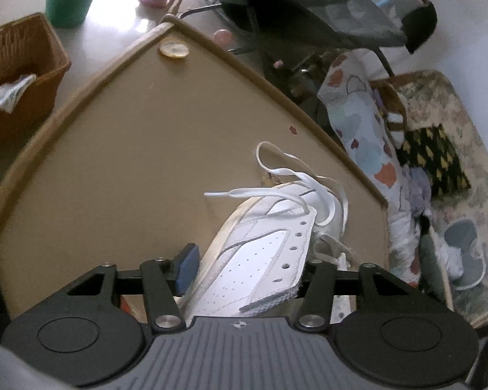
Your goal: Lace up shoes with both hands
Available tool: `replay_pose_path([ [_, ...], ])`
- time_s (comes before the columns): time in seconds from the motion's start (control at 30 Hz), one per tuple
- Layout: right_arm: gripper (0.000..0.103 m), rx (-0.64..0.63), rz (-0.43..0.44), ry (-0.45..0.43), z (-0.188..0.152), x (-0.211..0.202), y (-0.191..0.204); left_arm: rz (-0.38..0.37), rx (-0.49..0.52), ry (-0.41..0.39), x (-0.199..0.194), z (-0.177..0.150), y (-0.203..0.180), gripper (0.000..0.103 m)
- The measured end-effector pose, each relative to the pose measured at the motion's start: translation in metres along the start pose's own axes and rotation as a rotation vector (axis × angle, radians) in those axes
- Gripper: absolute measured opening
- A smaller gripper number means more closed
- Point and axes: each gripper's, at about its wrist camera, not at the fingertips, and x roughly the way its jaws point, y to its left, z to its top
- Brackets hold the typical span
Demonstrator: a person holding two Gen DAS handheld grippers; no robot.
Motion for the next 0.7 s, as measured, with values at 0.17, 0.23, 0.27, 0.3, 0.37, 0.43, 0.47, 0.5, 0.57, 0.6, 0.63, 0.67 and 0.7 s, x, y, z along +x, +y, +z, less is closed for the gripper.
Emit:
replay_pose_path([
  [0.17,0.033,0.128,-0.080,0.024,0.011,0.014,-0.033,-0.032,-0.015,0.026,0.009,-0.011,-0.016,0.061],
  [0.23,0.033,0.148,-0.124,0.021,0.010,0.020,-0.039,-0.054,-0.056,0.028,0.013,-0.017,-0.020,0.063],
  [0.27,0.033,0.160,-0.137,0.015,0.009,0.020,-0.042,-0.067,-0.082,0.028,0.014,-0.021,-0.021,0.064],
  [0.3,0.033,0.173,-0.140,0.012,0.010,0.023,-0.046,-0.079,-0.108,0.031,0.016,-0.024,-0.022,0.065],
  [0.37,0.033,0.212,-0.129,0.006,0.013,0.027,-0.056,-0.096,-0.139,0.052,0.019,-0.028,-0.025,0.066],
  [0.43,0.033,0.250,-0.118,0.009,0.018,0.029,-0.064,-0.093,-0.130,0.081,0.019,-0.030,-0.030,0.066],
  [0.47,0.033,0.260,-0.117,0.014,0.019,0.028,-0.067,-0.095,-0.125,0.095,0.018,-0.030,-0.032,0.066],
  [0.5,0.033,0.264,-0.116,0.015,0.022,0.026,-0.069,-0.101,-0.128,0.106,0.016,-0.030,-0.031,0.066],
  [0.57,0.033,0.260,-0.085,0.018,0.023,0.019,-0.068,-0.121,-0.152,0.126,0.012,-0.030,-0.027,0.066],
  [0.6,0.033,0.260,-0.054,0.027,0.020,0.014,-0.065,-0.130,-0.161,0.135,0.011,-0.030,-0.025,0.066],
  [0.63,0.033,0.259,-0.026,0.039,0.019,0.014,-0.062,-0.139,-0.166,0.142,0.010,-0.031,-0.024,0.066],
  [0.67,0.033,0.257,0.001,0.051,0.017,0.015,-0.059,-0.143,-0.168,0.149,0.010,-0.033,-0.024,0.066],
  [0.7,0.033,0.252,0.024,0.051,0.017,0.016,-0.055,-0.139,-0.161,0.153,0.010,-0.035,-0.025,0.066],
])
